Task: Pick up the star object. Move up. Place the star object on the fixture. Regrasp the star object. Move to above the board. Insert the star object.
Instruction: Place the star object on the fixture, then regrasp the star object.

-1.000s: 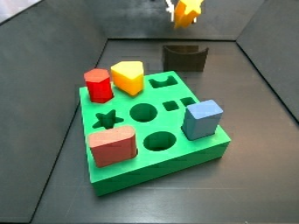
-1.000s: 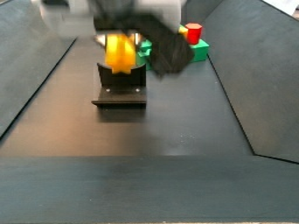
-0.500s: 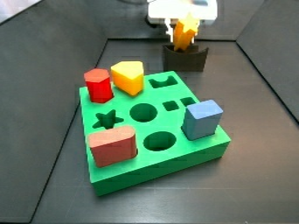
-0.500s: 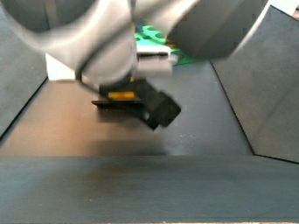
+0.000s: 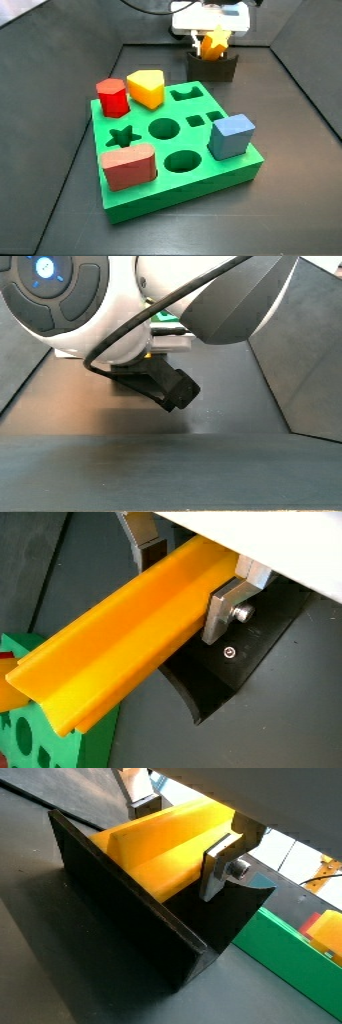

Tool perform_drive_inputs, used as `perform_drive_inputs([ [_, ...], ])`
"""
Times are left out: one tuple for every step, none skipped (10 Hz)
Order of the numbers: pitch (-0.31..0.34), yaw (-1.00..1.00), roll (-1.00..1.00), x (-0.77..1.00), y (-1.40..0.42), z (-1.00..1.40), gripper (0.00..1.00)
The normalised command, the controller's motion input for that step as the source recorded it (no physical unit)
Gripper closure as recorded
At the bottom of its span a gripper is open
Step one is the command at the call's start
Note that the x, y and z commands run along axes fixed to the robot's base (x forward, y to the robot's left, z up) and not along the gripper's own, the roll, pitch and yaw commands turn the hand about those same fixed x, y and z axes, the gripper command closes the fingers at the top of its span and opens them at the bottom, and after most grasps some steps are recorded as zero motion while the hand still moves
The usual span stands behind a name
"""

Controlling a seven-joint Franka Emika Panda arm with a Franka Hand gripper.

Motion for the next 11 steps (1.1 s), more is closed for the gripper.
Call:
perform_drive_inputs([
  [0.000,0.00,0.00,0.00,-0.50,-0.17,1.00],
  [0.000,0.00,0.00,0.00,0.00,0.00,0.00],
  [-0.007,-0.04,0.03,0.00,0.00,1.00,0.00],
  [-0.006,-0.04,0.04,0.00,0.00,1.00,0.00],
  [0.004,-0.02,0.06,-0.02,0.00,1.00,0.00],
  [0.002,-0.01,0.07,-0.02,-0.01,1.00,0.00],
  [0.008,0.00,0.07,-0.04,-0.01,1.00,0.00],
  [0.024,0.00,0.06,-0.04,0.00,0.87,0.00],
  [0.038,0.01,0.06,-0.03,0.00,0.69,0.00],
  [0.049,0.00,0.05,-0.03,0.00,0.51,0.00],
  [0.053,0.00,0.04,-0.03,0.00,0.33,0.00],
])
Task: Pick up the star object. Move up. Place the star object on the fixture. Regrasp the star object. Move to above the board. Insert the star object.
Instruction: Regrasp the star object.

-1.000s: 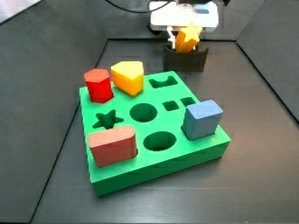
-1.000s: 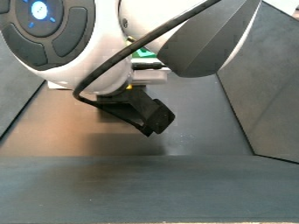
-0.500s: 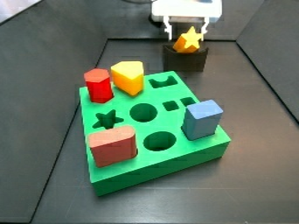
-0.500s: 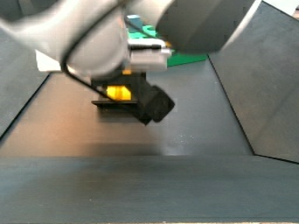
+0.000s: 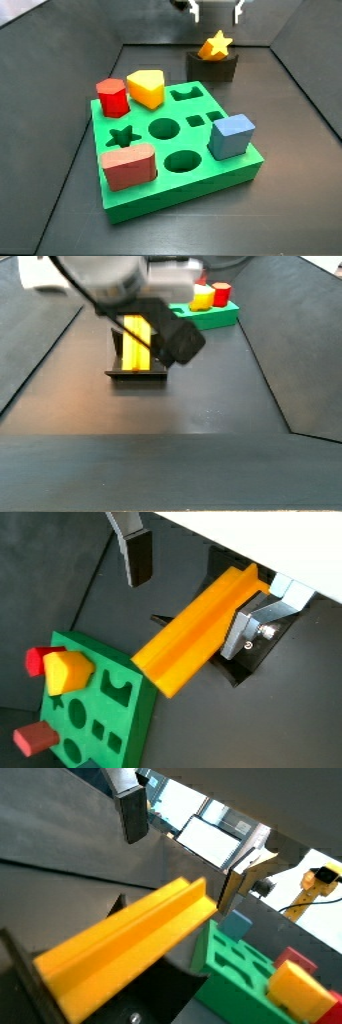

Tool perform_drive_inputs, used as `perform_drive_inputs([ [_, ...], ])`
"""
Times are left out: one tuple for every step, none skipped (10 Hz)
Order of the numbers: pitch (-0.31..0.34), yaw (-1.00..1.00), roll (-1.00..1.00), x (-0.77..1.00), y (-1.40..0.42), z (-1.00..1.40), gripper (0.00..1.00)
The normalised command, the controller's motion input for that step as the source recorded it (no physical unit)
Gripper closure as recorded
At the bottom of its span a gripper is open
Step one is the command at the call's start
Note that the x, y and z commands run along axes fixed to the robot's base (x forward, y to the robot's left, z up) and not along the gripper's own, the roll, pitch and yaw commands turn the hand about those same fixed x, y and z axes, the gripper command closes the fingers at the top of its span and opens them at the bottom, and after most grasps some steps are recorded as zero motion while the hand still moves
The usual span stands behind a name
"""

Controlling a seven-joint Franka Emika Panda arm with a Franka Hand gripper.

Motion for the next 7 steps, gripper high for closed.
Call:
perform_drive_inputs([
  [0.072,0.02,1.00,0.01,-1.00,0.85,0.00],
  [0.070,0.02,1.00,0.01,-1.00,0.80,0.00],
  [0.062,0.01,1.00,-0.01,-1.00,0.78,0.00],
  [0.054,0.01,1.00,-0.04,-1.00,0.73,0.00],
  [0.048,0.01,1.00,-0.06,-1.00,0.67,0.00],
  [0.045,0.01,1.00,-0.06,-1.00,0.58,0.00],
  [0.041,0.01,1.00,-0.06,-0.94,0.38,0.00],
])
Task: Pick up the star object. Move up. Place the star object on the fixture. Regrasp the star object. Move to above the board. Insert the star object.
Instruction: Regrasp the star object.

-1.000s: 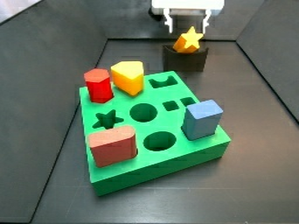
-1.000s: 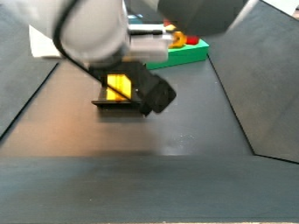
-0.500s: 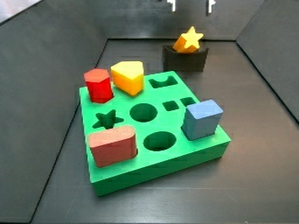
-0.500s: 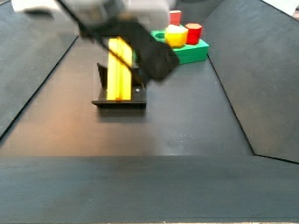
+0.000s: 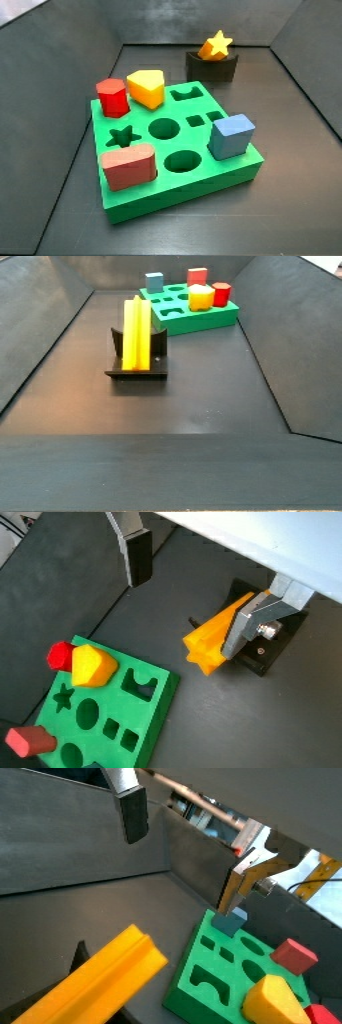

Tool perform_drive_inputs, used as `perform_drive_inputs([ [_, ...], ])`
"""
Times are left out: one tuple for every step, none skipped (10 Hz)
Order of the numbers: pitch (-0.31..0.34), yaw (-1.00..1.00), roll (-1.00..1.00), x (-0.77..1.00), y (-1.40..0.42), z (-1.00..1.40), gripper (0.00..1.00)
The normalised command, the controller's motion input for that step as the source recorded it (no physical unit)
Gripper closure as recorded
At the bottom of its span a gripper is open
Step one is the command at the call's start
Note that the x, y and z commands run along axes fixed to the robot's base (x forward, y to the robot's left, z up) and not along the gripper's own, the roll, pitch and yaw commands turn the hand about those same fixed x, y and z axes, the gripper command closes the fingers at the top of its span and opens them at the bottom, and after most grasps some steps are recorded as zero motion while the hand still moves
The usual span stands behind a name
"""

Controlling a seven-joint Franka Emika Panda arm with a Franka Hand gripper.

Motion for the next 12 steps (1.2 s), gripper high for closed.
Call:
perform_drive_inputs([
  [0.038,0.01,1.00,-0.05,-0.75,0.22,0.00],
  [0.033,0.01,1.00,-0.04,-0.48,0.09,0.00],
  [0.031,0.01,1.00,-0.04,-0.35,0.06,0.00],
  [0.026,0.01,1.00,-0.04,-0.08,0.04,0.00],
  [0.021,0.01,1.00,-0.03,-0.03,0.02,0.00],
  [0.016,0.01,1.00,-0.02,-0.05,0.01,0.00],
  [0.014,0.01,1.00,-0.01,-0.03,0.01,0.00],
  [0.012,0.02,1.00,0.00,-0.02,0.01,0.00],
  [0.013,0.02,1.00,0.00,-0.02,0.01,0.00],
  [0.018,0.02,1.00,0.00,-0.02,0.01,0.00],
  [0.021,0.02,1.00,0.00,-0.02,0.01,0.00],
  [0.033,0.02,1.00,0.02,-0.02,0.00,0.00],
])
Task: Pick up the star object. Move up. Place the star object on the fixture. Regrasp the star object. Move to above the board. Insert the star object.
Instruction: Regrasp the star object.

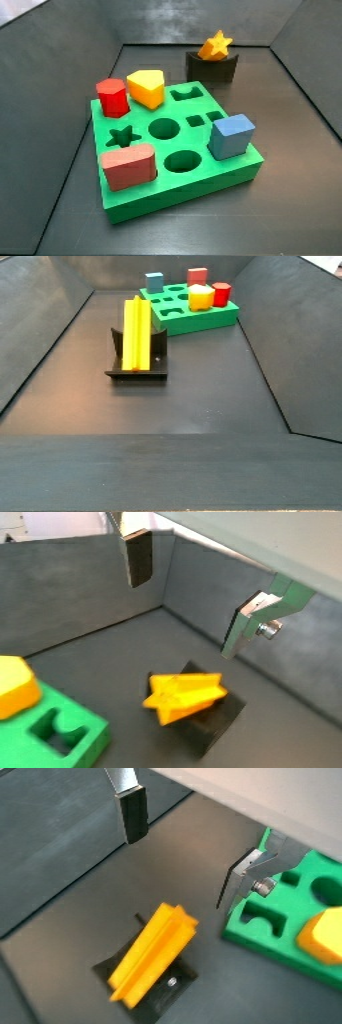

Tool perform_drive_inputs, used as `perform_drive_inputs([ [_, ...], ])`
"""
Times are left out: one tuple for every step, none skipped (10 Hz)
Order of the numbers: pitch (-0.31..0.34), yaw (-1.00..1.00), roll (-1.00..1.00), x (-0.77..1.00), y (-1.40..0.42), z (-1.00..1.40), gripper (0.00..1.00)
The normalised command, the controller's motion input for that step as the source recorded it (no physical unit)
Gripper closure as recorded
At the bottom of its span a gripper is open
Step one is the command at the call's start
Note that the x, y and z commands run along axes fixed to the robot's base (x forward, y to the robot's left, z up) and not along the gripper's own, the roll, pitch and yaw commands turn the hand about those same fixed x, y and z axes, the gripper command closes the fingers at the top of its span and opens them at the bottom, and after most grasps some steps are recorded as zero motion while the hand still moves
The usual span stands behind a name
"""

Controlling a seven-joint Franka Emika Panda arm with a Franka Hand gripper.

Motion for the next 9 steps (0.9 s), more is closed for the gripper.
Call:
perform_drive_inputs([
  [0.038,0.02,1.00,0.03,-0.02,0.00,0.00],
  [0.053,0.03,1.00,0.04,-0.03,0.00,0.00],
  [0.060,0.03,1.00,0.05,-0.03,0.00,0.00],
  [0.092,0.04,1.00,0.07,-0.03,0.00,0.00],
  [0.105,0.05,1.00,0.08,-0.03,0.00,0.00],
  [0.141,0.07,1.00,0.09,-0.04,0.00,0.00],
  [0.169,0.09,1.00,0.10,-0.04,-0.01,0.00],
  [0.210,0.14,0.98,0.10,-0.05,0.00,0.00],
  [0.203,0.15,0.85,0.10,-0.05,0.00,0.00],
])
